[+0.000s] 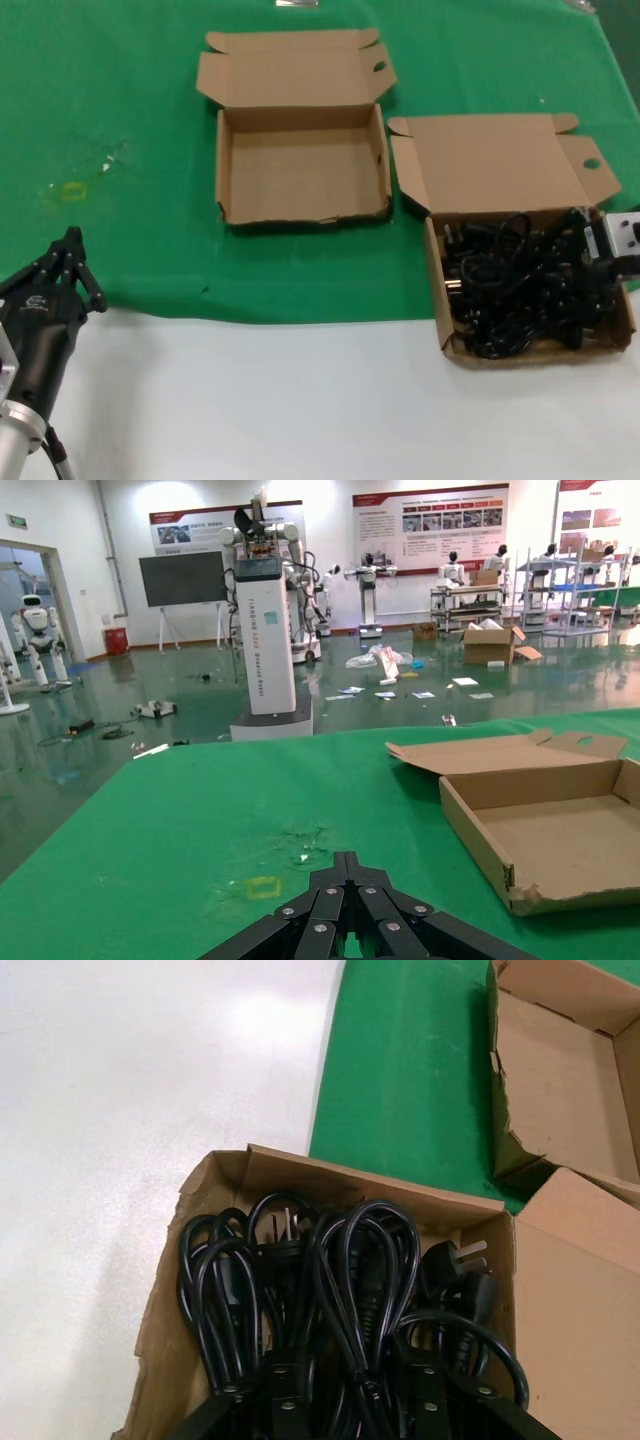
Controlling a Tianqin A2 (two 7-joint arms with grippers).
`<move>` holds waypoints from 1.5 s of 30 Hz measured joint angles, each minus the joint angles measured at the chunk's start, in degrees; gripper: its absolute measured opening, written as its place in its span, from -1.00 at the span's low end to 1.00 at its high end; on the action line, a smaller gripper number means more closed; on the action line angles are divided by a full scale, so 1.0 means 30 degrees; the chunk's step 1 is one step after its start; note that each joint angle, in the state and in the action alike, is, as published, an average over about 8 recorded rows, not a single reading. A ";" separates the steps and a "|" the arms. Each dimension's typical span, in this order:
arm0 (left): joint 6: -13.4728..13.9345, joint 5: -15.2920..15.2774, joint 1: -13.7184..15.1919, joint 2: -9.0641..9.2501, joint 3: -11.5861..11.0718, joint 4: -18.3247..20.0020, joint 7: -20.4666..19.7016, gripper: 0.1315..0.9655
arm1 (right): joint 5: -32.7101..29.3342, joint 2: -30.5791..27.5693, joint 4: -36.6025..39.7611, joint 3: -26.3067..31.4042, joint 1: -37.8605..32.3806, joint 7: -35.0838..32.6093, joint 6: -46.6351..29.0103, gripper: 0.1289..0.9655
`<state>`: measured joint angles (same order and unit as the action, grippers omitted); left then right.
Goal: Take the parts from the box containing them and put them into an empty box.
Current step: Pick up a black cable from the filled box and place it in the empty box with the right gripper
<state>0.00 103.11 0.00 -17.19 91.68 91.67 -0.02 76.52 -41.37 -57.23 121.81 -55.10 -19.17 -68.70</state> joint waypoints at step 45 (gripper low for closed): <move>0.0000 0.0000 0.0000 0.0000 0.0000 0.0000 0.0000 -0.97 | -0.0335 0.0514 -0.2448 -0.0829 -0.1034 0.3037 0.0951 -0.80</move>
<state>0.00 103.11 0.00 -17.19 91.68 91.67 -0.02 75.52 -39.82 -64.58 119.32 -58.20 -10.06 -65.84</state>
